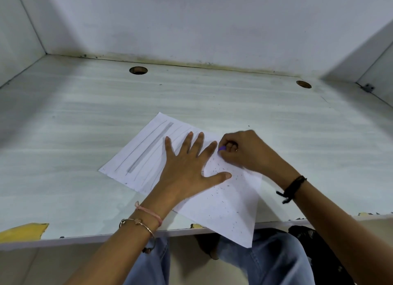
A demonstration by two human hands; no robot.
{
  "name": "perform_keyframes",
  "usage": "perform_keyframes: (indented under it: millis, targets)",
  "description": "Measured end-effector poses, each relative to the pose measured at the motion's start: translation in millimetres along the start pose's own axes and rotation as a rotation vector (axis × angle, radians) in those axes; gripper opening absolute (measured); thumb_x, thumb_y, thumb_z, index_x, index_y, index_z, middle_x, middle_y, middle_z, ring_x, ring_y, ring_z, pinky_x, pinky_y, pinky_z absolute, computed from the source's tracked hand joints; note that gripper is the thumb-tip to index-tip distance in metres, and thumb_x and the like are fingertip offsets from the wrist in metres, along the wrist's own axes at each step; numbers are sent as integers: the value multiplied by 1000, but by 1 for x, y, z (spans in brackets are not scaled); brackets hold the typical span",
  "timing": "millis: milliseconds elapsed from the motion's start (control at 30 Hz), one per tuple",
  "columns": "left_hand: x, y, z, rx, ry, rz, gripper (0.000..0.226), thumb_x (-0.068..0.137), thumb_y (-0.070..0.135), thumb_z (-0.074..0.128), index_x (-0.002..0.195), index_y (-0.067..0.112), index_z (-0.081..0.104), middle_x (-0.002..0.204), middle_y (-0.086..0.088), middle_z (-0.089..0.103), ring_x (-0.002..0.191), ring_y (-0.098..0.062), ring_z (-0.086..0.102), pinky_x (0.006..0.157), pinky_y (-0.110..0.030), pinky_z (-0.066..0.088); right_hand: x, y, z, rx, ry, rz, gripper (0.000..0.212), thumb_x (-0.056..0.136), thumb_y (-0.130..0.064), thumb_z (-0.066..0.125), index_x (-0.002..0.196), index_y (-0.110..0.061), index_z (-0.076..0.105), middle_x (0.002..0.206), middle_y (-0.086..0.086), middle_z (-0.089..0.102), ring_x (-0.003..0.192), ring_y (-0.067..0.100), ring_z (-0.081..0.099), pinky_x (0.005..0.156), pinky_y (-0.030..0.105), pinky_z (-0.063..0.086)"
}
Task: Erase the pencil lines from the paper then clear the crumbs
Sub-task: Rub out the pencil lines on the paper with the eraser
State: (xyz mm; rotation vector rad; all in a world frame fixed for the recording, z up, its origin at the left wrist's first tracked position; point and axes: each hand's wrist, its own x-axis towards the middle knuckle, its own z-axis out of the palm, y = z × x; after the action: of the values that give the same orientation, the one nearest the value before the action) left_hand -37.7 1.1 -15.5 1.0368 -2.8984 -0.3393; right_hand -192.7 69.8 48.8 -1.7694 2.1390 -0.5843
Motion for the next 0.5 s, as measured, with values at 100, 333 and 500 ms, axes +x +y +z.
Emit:
perform_keyframes:
  millis: [100, 333, 500]
  targets:
    - [0, 0, 0, 3, -2, -1, 96, 70, 90, 7, 153, 43, -8, 162, 7, -21, 147, -16, -25, 110, -67, -13, -9, -2, 4, 62, -79, -24, 6, 79, -9, 66, 80, -12, 71, 64, -4, 62, 53, 4, 49, 56, 14, 43]
    - [0, -1, 1, -9, 11, 3, 92, 73, 89, 10, 153, 44, -6, 162, 7, -19, 147, -16, -24, 110, -67, -14, 4, 8, 3, 21, 85, 37, 6, 80, -8, 64, 79, -11, 69, 62, -5, 58, 55, 6, 48, 56, 16, 41]
    - [0, -1, 2, 0, 7, 5, 96, 69, 90, 4, 152, 44, -8, 162, 7, -21, 147, -16, -26, 110, -67, -16, 2, 8, 5, -160, 79, -62, 5, 81, -10, 61, 79, -11, 64, 65, -9, 55, 61, 5, 50, 57, 15, 33]
